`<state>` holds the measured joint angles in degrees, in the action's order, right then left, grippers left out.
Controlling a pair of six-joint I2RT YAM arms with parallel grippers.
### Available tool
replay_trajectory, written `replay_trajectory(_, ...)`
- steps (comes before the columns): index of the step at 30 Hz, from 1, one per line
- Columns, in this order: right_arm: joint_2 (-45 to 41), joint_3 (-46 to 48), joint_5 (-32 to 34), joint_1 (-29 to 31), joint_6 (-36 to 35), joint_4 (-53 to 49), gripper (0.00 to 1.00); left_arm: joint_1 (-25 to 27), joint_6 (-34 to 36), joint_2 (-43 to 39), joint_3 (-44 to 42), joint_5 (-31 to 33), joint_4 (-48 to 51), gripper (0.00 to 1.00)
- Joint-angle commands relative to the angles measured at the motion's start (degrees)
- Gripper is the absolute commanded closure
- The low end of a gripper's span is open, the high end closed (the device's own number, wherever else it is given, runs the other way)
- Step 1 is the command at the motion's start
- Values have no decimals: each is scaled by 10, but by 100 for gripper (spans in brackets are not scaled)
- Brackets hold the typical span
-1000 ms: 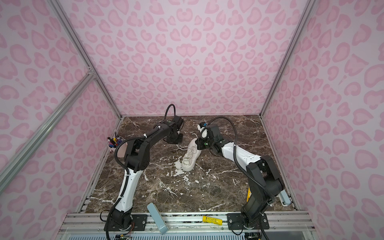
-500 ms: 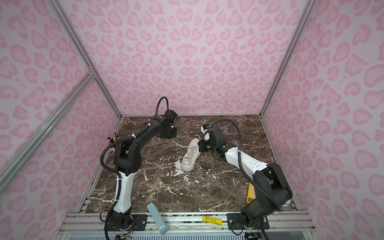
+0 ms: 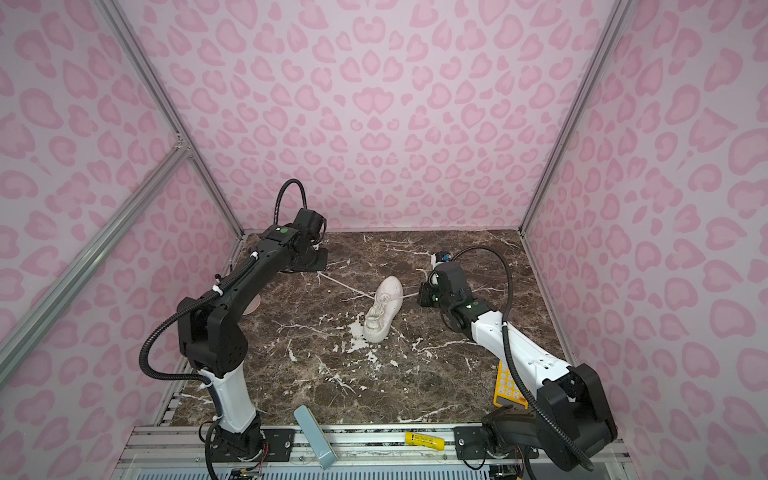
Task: Tie the shoes
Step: 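Pull both lace ends outward from the sneaker with both grippers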
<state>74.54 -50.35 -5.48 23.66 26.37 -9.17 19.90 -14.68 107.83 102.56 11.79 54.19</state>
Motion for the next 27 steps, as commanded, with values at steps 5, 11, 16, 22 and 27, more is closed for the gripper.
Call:
replay_trajectory(5,-46,6,110,-27,37,-92,99,-14,19,-48,-21,24,21,97)
replay_trajectory(11,-92,33,166,-33,79,-122,99,-15,14,-64,-23,13,41,97)
replay_trajectory(16,-128,40,169,-47,71,-128,99,-15,10,-105,-36,-4,31,97)
replay_trajectory(22,-125,-18,131,-56,55,-151,99,-17,-12,-133,-55,-49,1,97)
replay_trajectory(27,-117,-41,127,-61,45,-151,99,-17,-30,-140,-59,-31,0,96)
